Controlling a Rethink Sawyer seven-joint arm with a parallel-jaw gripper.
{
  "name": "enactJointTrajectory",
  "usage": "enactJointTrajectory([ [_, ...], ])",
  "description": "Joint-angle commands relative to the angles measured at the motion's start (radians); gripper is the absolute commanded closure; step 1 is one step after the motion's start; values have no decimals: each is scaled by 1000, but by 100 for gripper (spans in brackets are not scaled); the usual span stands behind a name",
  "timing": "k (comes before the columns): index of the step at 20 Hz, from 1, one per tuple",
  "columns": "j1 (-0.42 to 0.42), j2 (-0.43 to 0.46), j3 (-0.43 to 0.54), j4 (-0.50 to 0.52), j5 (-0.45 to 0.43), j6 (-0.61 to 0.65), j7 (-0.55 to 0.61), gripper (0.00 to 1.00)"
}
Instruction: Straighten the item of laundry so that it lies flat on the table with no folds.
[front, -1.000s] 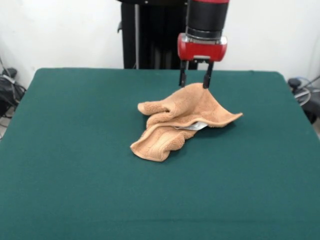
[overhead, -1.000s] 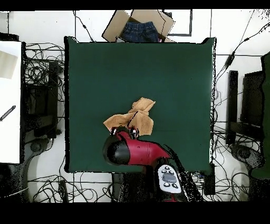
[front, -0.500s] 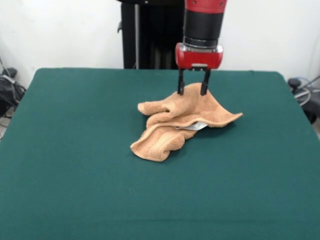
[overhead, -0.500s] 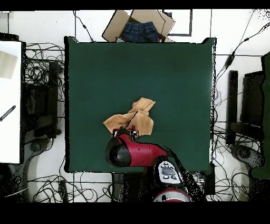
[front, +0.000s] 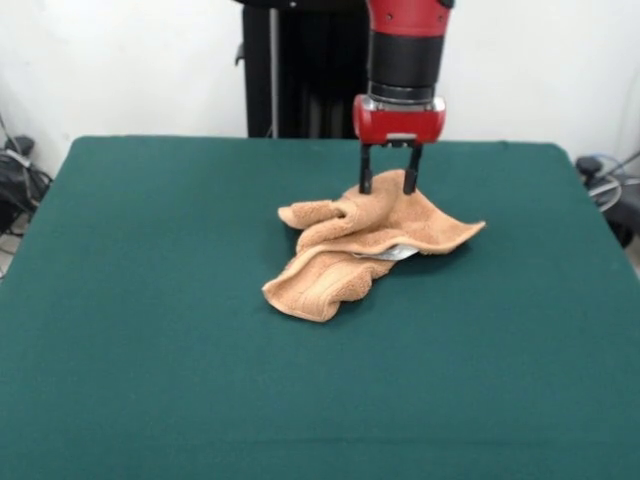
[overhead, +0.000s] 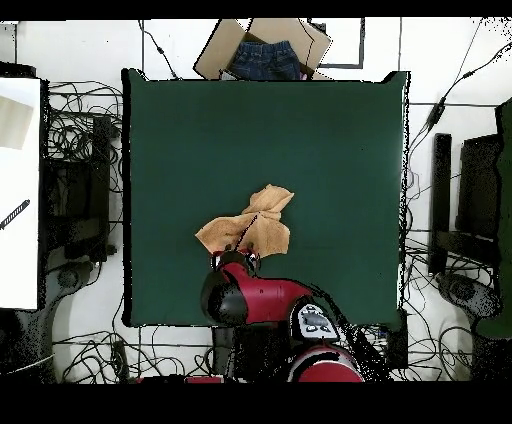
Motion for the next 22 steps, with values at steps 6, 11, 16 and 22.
enactJointTrajectory([
  [6,32,23,44,47,-10,-44,188,0],
  [11,90,-5,7,57,35,-31,204,0],
  [16,103,-12,-8,58,33,-32,207,0],
  [22,78,3,15,46,37,14,205,0],
])
